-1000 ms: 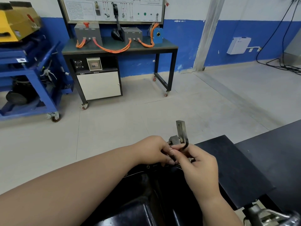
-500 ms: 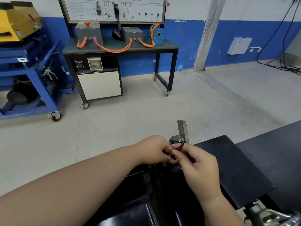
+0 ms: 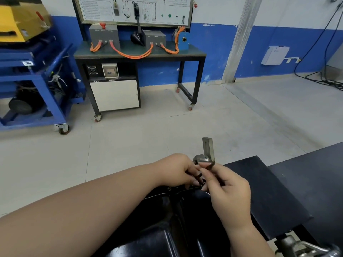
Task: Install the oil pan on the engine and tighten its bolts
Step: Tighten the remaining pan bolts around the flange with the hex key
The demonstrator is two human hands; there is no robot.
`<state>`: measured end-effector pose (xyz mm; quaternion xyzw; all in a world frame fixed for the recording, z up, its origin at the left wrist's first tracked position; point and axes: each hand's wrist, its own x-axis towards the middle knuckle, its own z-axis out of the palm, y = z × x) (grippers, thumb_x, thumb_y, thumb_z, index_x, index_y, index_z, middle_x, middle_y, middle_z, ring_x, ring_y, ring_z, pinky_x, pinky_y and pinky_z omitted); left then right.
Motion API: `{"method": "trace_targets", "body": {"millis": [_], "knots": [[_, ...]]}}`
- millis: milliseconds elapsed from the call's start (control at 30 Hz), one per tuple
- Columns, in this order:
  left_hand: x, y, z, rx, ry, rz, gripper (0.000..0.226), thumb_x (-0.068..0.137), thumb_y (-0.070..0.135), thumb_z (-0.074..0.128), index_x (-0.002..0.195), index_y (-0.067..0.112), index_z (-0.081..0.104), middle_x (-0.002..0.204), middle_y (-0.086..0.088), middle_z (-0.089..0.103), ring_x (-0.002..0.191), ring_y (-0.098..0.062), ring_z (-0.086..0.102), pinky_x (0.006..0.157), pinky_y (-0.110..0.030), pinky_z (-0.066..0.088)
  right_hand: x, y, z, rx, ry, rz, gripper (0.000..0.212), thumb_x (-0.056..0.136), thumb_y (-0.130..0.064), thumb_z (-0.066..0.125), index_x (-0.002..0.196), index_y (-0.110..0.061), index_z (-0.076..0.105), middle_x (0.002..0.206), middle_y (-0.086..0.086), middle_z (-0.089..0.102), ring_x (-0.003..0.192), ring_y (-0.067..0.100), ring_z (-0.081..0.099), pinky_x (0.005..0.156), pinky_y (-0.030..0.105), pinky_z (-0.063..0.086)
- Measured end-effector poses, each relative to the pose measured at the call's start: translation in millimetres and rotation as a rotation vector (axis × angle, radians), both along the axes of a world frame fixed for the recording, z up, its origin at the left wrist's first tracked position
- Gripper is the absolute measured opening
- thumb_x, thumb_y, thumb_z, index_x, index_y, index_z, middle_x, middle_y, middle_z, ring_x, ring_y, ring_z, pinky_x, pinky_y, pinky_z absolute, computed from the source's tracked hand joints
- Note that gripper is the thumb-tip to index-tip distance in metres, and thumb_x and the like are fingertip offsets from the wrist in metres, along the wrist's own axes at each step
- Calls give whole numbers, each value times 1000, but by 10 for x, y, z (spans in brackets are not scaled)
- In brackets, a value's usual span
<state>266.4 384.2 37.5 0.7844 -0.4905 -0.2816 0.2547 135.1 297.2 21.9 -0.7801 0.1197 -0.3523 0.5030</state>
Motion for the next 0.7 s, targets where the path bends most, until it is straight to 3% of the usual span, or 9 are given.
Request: {"method": "trace_targets", "body": {"millis": [100, 200, 300, 367, 433, 633, 700], "knots": [[3, -6, -6, -9, -7, 41, 19, 81, 21, 70, 64, 26, 64, 44, 14, 51, 42, 6, 44, 45, -8, 29, 20, -9, -33, 49, 19, -50, 18, 75, -8, 76, 69, -22, 67, 65, -12, 67, 55, 10, 60, 55, 22, 49], [-6, -22, 9, -34, 10, 71, 28, 78, 23, 73, 56, 30, 57, 41, 13, 50, 42, 4, 43, 44, -8, 29, 31, -38, -51, 50, 43, -95, 22, 73, -16, 79, 66, -8, 59, 60, -1, 61, 59, 19, 57, 56, 37, 49], [-20, -25, 22, -23, 40, 71, 16, 80, 21, 72, 65, 28, 67, 47, 11, 54, 40, 5, 45, 44, -7, 30, 17, -19, -14, 76, 31, -31, 6, 78, -25, 67, 83, -28, 66, 71, -6, 65, 61, 22, 58, 60, 40, 52], [-22, -20, 33, -14, 32, 54, 5, 82, 19, 69, 79, 17, 73, 51, 11, 54, 42, 6, 46, 47, -7, 32, -6, -9, -22, 101, 1, 32, 22, 83, -21, 57, 96, -35, 67, 80, -2, 68, 64, 21, 63, 66, 43, 55], [-28, -13, 52, -1, 18, 30, 7, 83, 17, 67, 85, 15, 74, 52, 11, 54, 42, 5, 46, 48, -8, 33, -19, -1, -11, 75, -7, 43, 29, 84, -14, 53, 98, -35, 67, 77, -2, 69, 63, 17, 64, 70, 42, 57], [-20, -1, 81, -49, 48, 91, 23, 76, 25, 75, 59, 30, 60, 44, 14, 47, 46, 1, 40, 48, -13, 30, 10, -5, -2, 113, 13, -34, 19, 78, -9, 74, 69, -25, 68, 63, -2, 67, 58, 17, 62, 63, 43, 55], [-20, -10, 85, -69, 61, 120, 17, 73, 28, 76, 63, 25, 63, 51, 12, 49, 53, -4, 42, 53, -20, 34, 28, -22, -20, 127, 19, -69, 24, 74, -14, 77, 60, -18, 57, 57, 0, 59, 56, 15, 54, 56, 32, 48]]}}
